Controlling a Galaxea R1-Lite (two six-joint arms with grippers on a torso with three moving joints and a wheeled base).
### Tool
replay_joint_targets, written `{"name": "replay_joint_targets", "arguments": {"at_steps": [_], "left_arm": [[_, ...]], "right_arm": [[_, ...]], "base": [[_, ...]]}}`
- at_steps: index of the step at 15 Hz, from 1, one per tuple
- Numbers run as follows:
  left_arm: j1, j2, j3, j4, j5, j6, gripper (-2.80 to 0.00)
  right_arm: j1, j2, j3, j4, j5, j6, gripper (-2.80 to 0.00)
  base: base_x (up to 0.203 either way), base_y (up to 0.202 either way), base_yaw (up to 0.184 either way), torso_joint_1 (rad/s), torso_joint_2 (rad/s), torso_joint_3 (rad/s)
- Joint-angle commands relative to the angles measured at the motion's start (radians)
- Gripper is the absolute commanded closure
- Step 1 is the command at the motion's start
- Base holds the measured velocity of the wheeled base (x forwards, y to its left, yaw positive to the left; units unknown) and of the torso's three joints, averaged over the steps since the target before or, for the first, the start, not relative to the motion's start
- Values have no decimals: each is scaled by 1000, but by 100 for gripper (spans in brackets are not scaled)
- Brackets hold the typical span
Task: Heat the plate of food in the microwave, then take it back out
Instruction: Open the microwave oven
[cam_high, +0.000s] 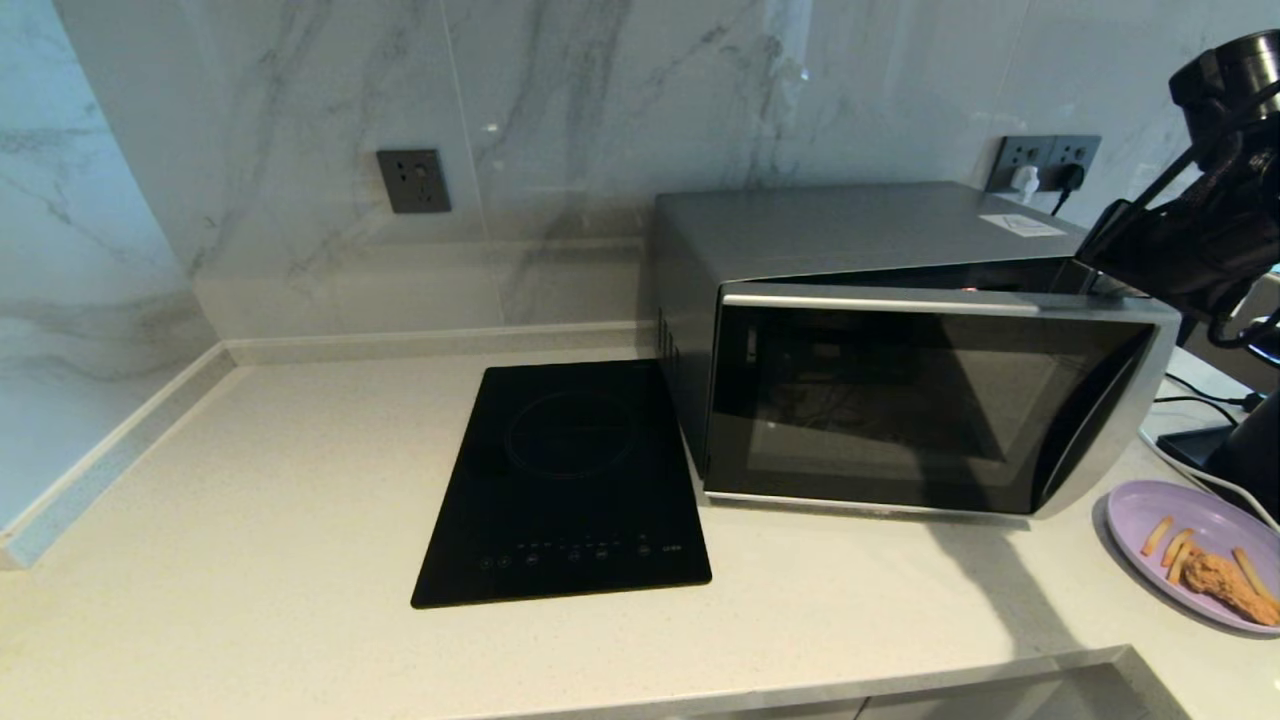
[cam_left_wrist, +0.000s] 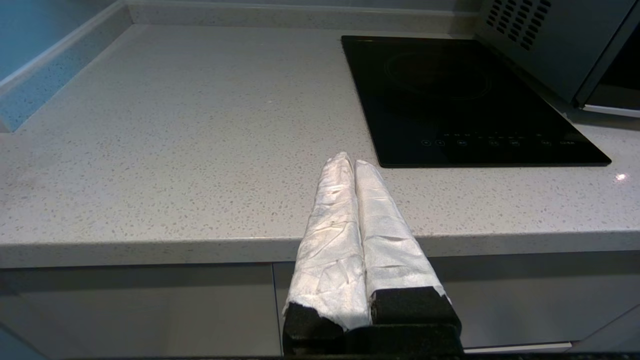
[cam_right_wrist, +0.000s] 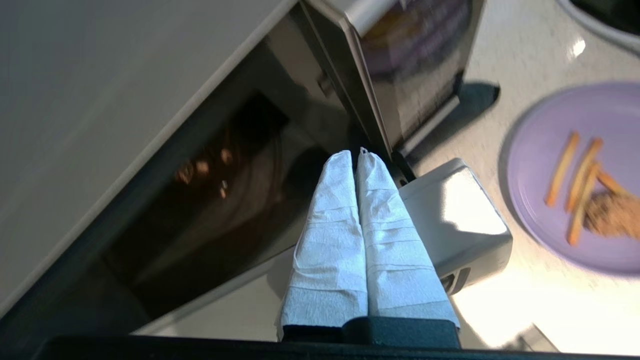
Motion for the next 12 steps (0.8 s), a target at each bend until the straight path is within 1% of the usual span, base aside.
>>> {"name": "replay_joint_targets", "arguments": {"at_steps": [1, 4, 7, 10, 12], "left_arm": [[0, 2, 0, -1, 0, -1, 0], [0, 2, 0, -1, 0, -1, 0], [0, 2, 0, -1, 0, -1, 0], [0, 2, 0, -1, 0, -1, 0], [0, 2, 0, -1, 0, -1, 0]], "right_arm": [[3, -75, 53, 27, 26, 5, 0], [14, -211, 174, 40, 73, 17, 0], [26, -374, 279, 118, 156, 19, 0], [29, -505, 314, 221, 228, 18, 0], [37, -541, 319, 277, 241, 18, 0]], "base": [[0, 0, 0, 0, 0, 0], [0, 0, 0, 0, 0, 0], [0, 0, 0, 0, 0, 0], [0, 0, 0, 0, 0, 0], [0, 0, 0, 0, 0, 0]]}}
